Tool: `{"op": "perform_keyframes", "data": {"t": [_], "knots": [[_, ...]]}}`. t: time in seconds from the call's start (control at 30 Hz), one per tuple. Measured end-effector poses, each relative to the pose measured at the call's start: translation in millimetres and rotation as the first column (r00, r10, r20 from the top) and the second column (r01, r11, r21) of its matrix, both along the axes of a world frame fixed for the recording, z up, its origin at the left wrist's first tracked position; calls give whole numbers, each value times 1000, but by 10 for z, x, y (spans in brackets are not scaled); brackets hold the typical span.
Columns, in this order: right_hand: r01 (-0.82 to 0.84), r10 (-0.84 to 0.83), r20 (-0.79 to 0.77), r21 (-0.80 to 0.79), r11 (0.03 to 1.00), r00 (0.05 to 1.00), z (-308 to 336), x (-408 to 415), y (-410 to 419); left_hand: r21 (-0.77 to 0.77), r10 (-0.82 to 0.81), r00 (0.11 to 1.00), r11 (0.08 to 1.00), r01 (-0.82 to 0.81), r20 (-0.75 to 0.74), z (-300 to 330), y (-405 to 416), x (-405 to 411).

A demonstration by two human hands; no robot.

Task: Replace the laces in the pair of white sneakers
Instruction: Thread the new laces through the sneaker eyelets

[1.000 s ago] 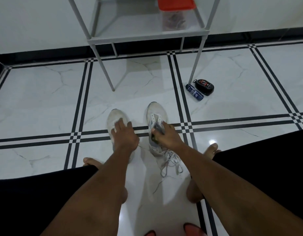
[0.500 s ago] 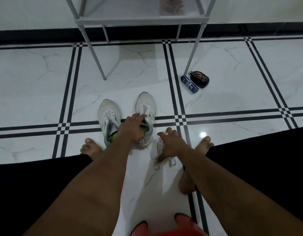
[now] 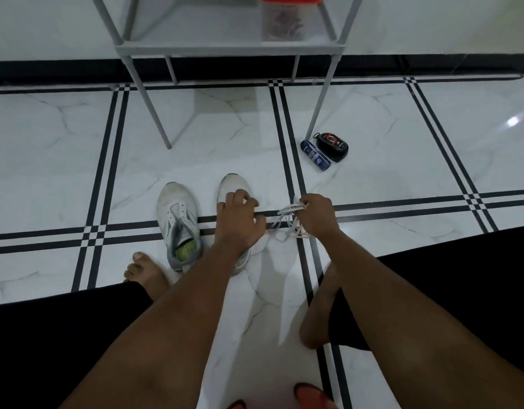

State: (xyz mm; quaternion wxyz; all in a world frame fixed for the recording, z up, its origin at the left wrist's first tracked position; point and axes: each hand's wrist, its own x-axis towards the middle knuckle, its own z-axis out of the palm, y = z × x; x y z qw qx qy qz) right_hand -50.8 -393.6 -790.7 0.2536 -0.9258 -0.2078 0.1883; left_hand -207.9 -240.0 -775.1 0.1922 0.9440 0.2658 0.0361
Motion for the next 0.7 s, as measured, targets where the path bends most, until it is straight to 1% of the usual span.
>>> {"op": "perform_keyframes", "data": {"t": [0.1,0.13,0.17,0.23,0.3,0.37,0.43,0.5,0.57,0.63,0.7], "knots": [[14,-14,27,18,1000,1000,149,102,44,-262,-69,998,962,69,8,154,-149,366],[19,-19,19,32,999,1000,193,118,41,-320,-78,997,944,81,22,176,-179,462],[27,-28,7,50,998,1000,236,137,20,-345,-85,995,934,95,44,198,-212,544],[40,-39,-5,84,996,999,289,144,-17,-316,-84,994,943,103,73,200,-238,627],[46,-45,-6,79,996,999,277,157,-63,-326,-37,995,943,65,93,201,-251,669],[41,-41,-12,60,997,999,253,169,-100,-389,6,995,921,33,99,187,-263,699],[11,-10,-18,52,999,1000,240,160,-115,-479,22,995,877,28,99,149,-266,717],[-8,9,-23,61,998,1000,264,143,-119,-541,0,998,840,34,62,155,-292,712],[-10,13,-38,89,996,999,290,118,-107,-502,-33,999,864,44,32,146,-305,698],[8,-5,-38,99,995,999,260,119,-86,-443,-5,1000,897,17,28,150,-312,684],[17,-12,-46,112,994,999,221,128,-68,-457,48,997,889,-17,56,164,-299,677]]}}
